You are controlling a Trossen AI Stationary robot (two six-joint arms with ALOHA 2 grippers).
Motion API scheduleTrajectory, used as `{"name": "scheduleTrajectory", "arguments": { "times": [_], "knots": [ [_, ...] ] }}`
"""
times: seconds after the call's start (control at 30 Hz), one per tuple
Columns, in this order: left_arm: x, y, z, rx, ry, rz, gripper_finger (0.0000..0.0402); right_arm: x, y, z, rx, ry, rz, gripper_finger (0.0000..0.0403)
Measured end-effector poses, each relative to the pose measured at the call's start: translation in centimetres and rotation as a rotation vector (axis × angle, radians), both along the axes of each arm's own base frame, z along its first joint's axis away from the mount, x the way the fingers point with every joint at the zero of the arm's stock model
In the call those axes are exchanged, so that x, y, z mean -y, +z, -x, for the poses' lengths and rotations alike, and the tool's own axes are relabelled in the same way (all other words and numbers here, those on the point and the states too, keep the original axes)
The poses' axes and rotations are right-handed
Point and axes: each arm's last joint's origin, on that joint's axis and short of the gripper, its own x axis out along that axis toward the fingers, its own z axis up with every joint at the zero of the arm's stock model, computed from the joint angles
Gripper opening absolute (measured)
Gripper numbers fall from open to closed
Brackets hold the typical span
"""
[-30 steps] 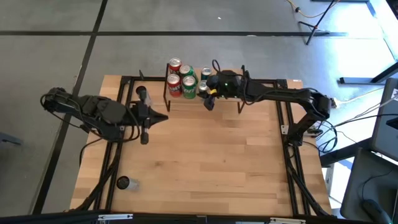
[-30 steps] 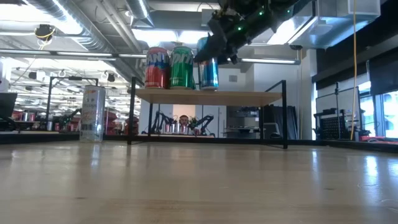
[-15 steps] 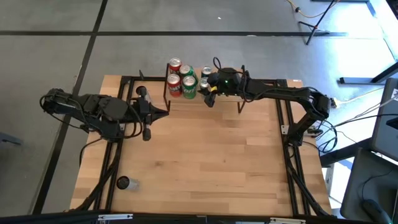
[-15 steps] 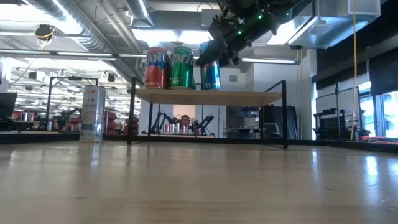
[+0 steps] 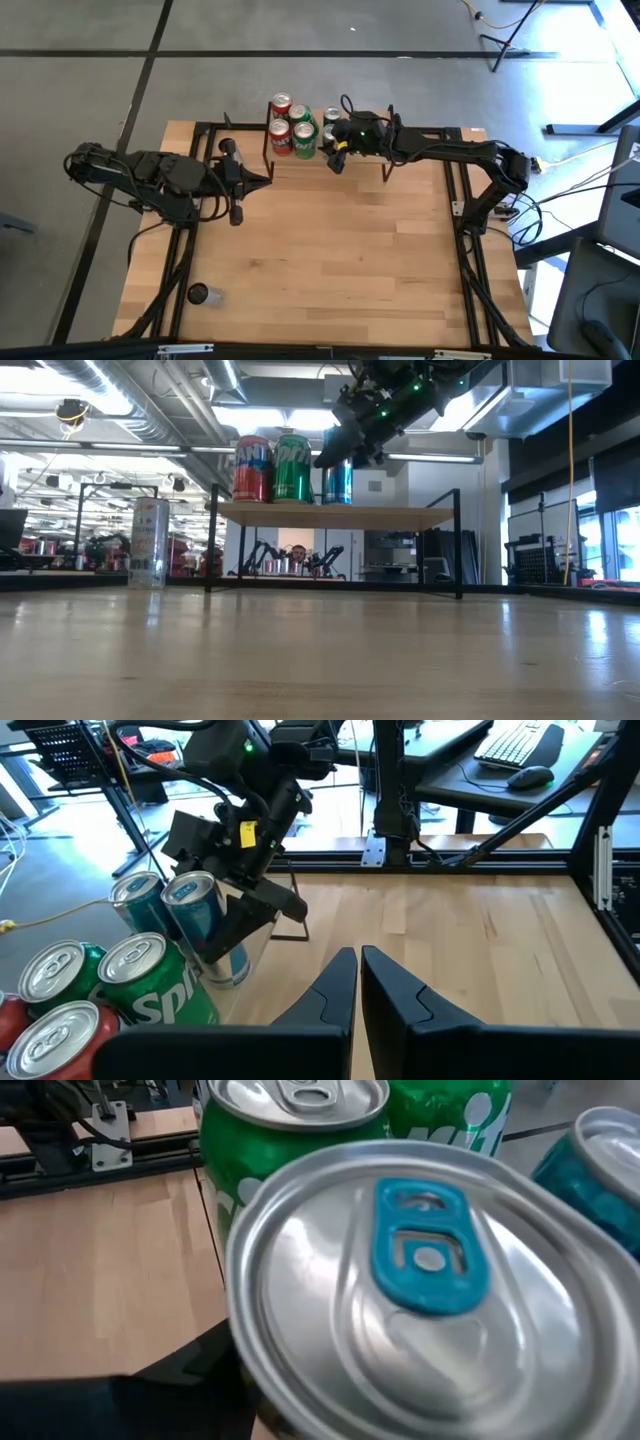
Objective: Place canned beverage on shelf
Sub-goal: Put the blue soda can on the shelf aligned with the other blue soda can, then put the top white/yellow soda can on the shelf
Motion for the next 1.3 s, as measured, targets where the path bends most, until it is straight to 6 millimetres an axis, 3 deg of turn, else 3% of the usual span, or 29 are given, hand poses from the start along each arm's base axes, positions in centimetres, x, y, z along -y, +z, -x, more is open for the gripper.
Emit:
{"name": "scheduleTrajectory", "arguments": {
  "times": [0.27,0.5,0.77,0.97,1.13,1.3],
  "knots": [
    [0.0,0.0,0.0,0.0,-0.008,0.005,0.0006,0.0,1.2,-0.1,0.014,0.01,-0.019,0.0283],
    [0.0,0.0,0.0,0.0,-0.008,0.006,0.0006,0.1,3.6,-0.1,-0.008,-0.008,0.006,0.0311],
    [0.0,0.0,0.0,-0.003,-0.012,-0.007,0.0006,0.1,8.4,0.0,0.059,-0.009,0.03,0.0308],
    [-0.1,0.1,0.0,0.004,0.007,-0.016,0.0012,-0.7,12.6,1.1,0.045,0.068,-0.017,0.0308],
    [-1.8,-0.3,-0.1,-0.011,0.146,0.054,0.0075,-2.2,14.0,3.3,-0.002,0.204,-0.109,0.0308],
    [-4.9,-1.7,0.5,-0.102,0.383,0.169,0.0182,-3.2,12.0,6.0,-0.089,0.206,-0.149,0.0308]
  ]
}}
